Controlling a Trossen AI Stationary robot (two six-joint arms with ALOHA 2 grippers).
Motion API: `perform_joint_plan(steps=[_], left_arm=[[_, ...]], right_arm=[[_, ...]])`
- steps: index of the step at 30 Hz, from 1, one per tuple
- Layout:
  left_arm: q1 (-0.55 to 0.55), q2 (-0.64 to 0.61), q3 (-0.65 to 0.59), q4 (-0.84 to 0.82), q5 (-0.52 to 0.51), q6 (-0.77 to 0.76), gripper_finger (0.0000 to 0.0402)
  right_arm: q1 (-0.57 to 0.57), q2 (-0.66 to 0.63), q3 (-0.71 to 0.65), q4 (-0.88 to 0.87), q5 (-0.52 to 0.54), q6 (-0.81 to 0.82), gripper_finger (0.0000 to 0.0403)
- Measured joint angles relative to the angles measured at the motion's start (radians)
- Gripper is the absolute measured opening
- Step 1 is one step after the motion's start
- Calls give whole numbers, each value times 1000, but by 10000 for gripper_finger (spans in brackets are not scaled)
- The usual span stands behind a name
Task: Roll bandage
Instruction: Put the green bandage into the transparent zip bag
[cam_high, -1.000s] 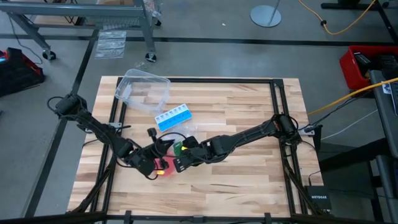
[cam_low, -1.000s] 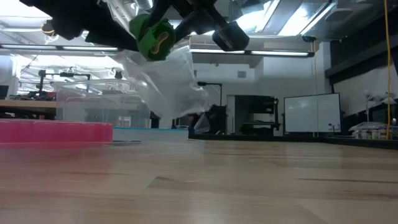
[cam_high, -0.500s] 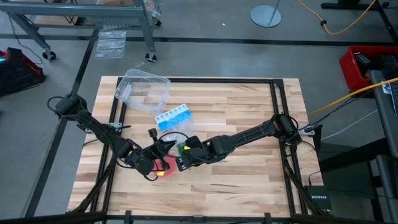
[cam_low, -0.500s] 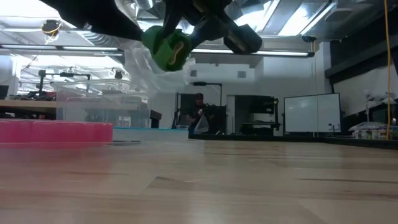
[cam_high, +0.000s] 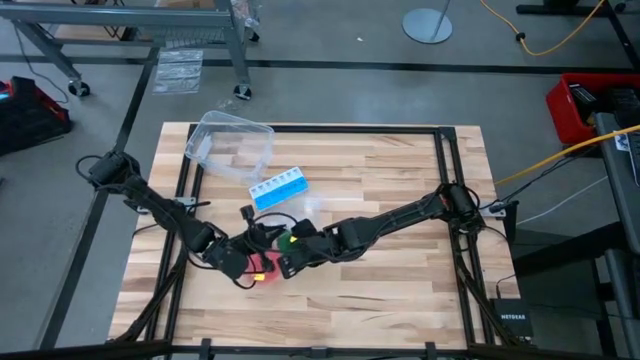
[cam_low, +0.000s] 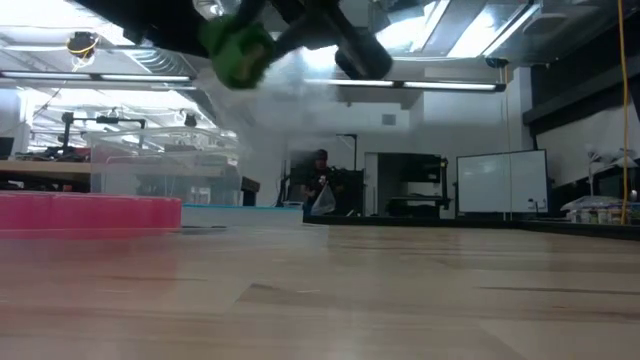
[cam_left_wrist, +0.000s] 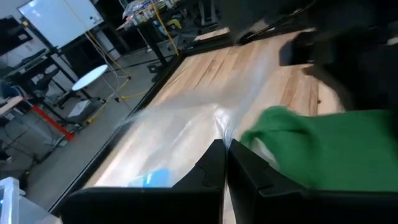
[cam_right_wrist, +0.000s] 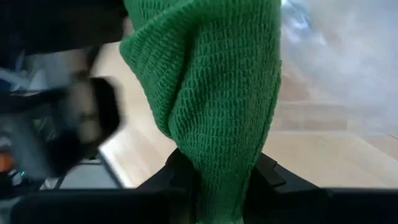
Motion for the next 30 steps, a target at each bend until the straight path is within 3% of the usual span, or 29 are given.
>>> perform_joint_plan(steps=[15,30], left_arm=[[-39,0,0,-2,36,-1,0],[-116,3,0,-13,44,-28,0]], right_arm=[[-5,0,0,-114,35,47,77],[-43,0,0,-57,92,98,76]])
